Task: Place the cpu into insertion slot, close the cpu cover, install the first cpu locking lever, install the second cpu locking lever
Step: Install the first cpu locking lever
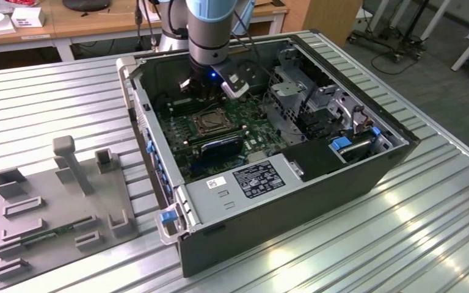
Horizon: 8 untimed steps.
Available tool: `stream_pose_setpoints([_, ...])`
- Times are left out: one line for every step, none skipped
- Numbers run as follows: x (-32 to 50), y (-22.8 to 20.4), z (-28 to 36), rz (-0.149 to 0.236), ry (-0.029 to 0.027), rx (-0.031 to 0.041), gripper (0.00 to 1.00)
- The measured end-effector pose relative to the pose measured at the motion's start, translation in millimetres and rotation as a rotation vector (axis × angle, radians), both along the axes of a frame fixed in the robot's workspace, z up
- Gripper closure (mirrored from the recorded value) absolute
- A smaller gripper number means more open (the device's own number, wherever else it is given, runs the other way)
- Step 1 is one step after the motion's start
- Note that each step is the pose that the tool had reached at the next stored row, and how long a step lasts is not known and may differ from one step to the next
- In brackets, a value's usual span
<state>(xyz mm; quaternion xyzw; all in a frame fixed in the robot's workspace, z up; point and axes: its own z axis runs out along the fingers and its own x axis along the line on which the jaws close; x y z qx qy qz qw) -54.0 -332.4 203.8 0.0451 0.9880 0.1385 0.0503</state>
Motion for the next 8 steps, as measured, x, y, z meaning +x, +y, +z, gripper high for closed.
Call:
stream_pose_setpoints([0.2,0.0,-0.2,0.0,0.0001,-0.0002,0.89])
stream_pose_setpoints([0.4,0.0,-0.3,0.0,0.0001,-0.0002,0.89])
stream_pose_setpoints([0.7,-0.1,-0.5,0.0,0.0001,-0.0001,0.89])
stream_pose_setpoints([1.0,-0.1,-0.7,0.0,0.0,0.0,0.89])
stream_pose_setpoints([1.2,-0.1,-0.7,0.0,0.0,0.0,0.89])
stream_pose_setpoints([1.3,-0.2,-0.8,0.0,0.0,0.0,0.89])
stream_pose_setpoints([1.5,-0.3,-0.8,0.0,-0.0001,0.0001,0.89])
stream_pose_setpoints([1.5,-0.5,-0.9,0.0,-0.0002,0.0002,0.89])
